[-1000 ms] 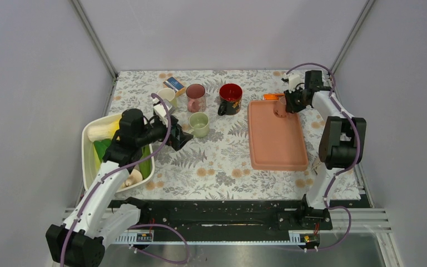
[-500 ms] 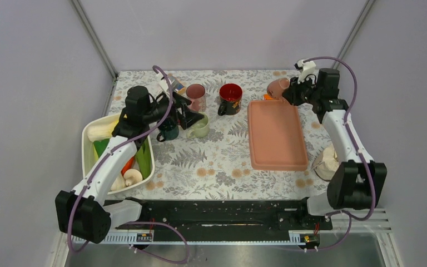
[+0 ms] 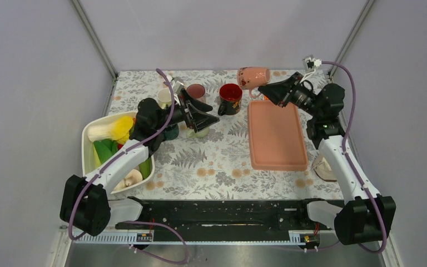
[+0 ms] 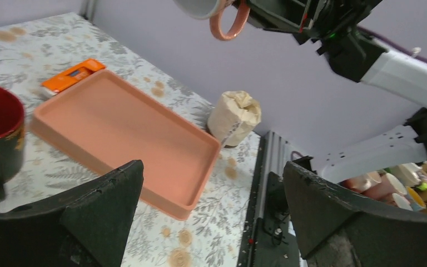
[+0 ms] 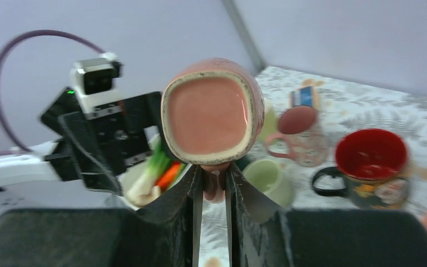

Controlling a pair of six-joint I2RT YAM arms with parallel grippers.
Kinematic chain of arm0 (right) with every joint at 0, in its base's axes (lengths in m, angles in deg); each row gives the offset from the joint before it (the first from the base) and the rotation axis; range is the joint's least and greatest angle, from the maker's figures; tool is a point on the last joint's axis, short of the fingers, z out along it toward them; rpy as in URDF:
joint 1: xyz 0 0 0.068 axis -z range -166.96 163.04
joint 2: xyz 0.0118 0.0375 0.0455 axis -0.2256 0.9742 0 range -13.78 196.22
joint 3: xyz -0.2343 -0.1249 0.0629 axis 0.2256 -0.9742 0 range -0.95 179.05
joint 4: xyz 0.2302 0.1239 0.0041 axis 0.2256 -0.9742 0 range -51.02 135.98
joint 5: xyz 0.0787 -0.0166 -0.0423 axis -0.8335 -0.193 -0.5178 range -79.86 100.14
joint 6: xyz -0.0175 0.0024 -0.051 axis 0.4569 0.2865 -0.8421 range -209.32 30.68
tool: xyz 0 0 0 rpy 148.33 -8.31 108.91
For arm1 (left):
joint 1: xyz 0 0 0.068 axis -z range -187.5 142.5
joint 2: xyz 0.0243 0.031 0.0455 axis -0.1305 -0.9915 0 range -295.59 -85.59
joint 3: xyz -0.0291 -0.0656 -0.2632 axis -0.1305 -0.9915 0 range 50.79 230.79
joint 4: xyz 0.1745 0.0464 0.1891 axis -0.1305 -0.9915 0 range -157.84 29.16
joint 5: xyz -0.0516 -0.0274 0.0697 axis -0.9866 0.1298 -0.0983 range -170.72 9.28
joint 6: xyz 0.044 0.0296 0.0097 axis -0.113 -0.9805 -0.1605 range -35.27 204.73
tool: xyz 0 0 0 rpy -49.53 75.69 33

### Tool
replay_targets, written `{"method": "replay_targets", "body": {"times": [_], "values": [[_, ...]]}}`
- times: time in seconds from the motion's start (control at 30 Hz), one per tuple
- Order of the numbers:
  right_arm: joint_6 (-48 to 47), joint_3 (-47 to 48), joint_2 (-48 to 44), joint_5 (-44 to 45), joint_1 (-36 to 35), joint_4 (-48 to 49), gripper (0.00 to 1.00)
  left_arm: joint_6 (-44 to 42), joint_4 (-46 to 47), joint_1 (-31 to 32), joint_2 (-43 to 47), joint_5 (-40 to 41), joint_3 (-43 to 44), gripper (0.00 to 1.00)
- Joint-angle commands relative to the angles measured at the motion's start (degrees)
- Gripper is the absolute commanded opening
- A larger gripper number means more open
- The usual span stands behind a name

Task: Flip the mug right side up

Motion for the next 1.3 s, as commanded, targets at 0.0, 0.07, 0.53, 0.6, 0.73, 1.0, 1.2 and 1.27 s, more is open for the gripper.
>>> {"method": "replay_targets", "body": {"times": [0.0, 0.07, 0.53, 0.6, 0.73, 1.0, 1.2, 1.27], "values": [[16.77, -2.20, -0.47, -3.23, -5.79, 19.63, 0.00, 10.39, 17.69, 1.55, -1.52, -2.68, -1.87, 0.98], [20.93, -3.39, 0.53, -2.82, -8.00, 25.72, 0.00, 15.92, 25.72, 1.57, -2.75, -3.20, -2.96, 0.97], [27.35, -7.65, 5.76, -0.15, -17.28, 38.86, 0.00, 24.30, 37.94, 2.83, -5.76, -3.52, -3.82, 0.88], [27.28, -7.79, 6.27, -0.15, -17.75, 39.52, 0.00, 24.32, 37.66, 3.04, -5.95, -3.57, -3.63, 0.85], [26.41, -8.38, 6.72, -0.28, -18.65, 40.88, 0.00, 24.22, 37.18, 3.20, -5.94, -3.46, -3.57, 0.82], [23.05, -10.51, 8.06, 0.60, -21.28, 41.69, 0.00, 24.81, 37.12, 3.17, -5.77, -3.47, -3.10, 0.75], [21.82, -12.47, 9.52, 1.70, -22.84, 44.62, 0.00, 25.49, 37.78, 3.16, -5.62, -3.97, -2.43, 0.64], [20.98, -12.99, 9.87, 1.95, -23.24, 45.27, 0.00, 25.76, 38.02, 3.16, -5.57, -4.09, -2.41, 0.62]]}}
